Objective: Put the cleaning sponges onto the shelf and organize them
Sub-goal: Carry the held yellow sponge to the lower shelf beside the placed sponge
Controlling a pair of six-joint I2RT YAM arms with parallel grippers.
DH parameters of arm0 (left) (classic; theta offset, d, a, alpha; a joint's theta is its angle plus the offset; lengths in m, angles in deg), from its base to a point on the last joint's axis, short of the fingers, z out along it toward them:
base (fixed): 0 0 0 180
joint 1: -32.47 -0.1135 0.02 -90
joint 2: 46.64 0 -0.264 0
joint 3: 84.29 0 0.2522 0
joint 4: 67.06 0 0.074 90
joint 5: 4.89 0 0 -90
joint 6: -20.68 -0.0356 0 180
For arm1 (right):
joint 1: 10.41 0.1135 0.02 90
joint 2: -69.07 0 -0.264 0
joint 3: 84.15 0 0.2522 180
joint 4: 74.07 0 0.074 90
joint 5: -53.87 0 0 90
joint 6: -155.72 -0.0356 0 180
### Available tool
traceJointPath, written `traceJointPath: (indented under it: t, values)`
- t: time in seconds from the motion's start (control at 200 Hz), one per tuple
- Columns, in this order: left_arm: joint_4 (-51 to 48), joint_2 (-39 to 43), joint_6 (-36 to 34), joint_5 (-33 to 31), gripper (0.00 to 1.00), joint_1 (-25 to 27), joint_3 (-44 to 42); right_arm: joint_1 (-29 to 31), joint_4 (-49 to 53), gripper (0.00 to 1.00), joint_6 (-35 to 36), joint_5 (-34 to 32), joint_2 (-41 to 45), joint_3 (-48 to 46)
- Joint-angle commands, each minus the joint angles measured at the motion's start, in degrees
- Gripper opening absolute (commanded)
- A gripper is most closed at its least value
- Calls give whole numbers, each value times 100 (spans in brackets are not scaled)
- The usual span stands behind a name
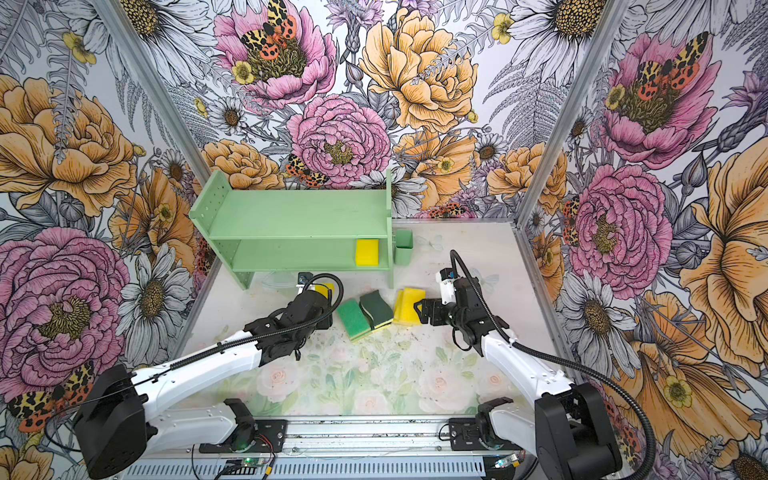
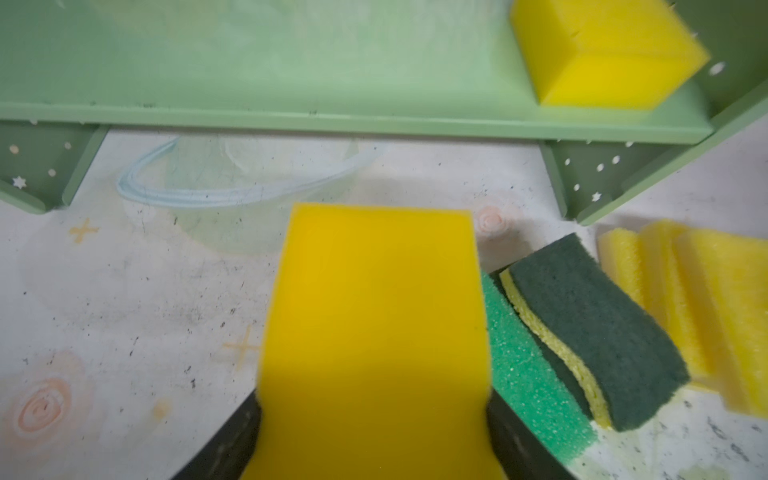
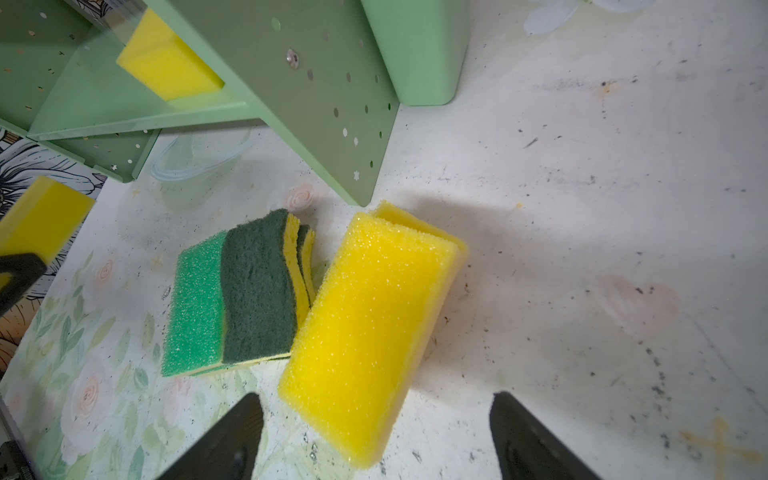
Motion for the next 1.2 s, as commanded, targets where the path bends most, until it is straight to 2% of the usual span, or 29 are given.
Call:
traceJointPath:
  t: [0.0,0.16,0.355,0.676,0.891,1.196]
  values:
    - [483,165,-497,-91,67,-76,174,51,-39,88,37,-112,-9,31]
    - [622,94,-708,-160,68,-177,357,49,-34,88,28,-111,-28,57]
    - [887,-134,-965,64,68,-354,586,49,-36,88,10,-138,-36,98]
    - [1241,-1061,-1230,468,68,-610,1048,49,-15,88,-64,-249,-47,107]
    - [1895,-1627,-1476,570,67,-822,1076,48,12,88,-152,-321,-43,178]
    - [2269,-1928,-1561,1027,66,-1184,1138,49,104,87,-183,-366,-158,361]
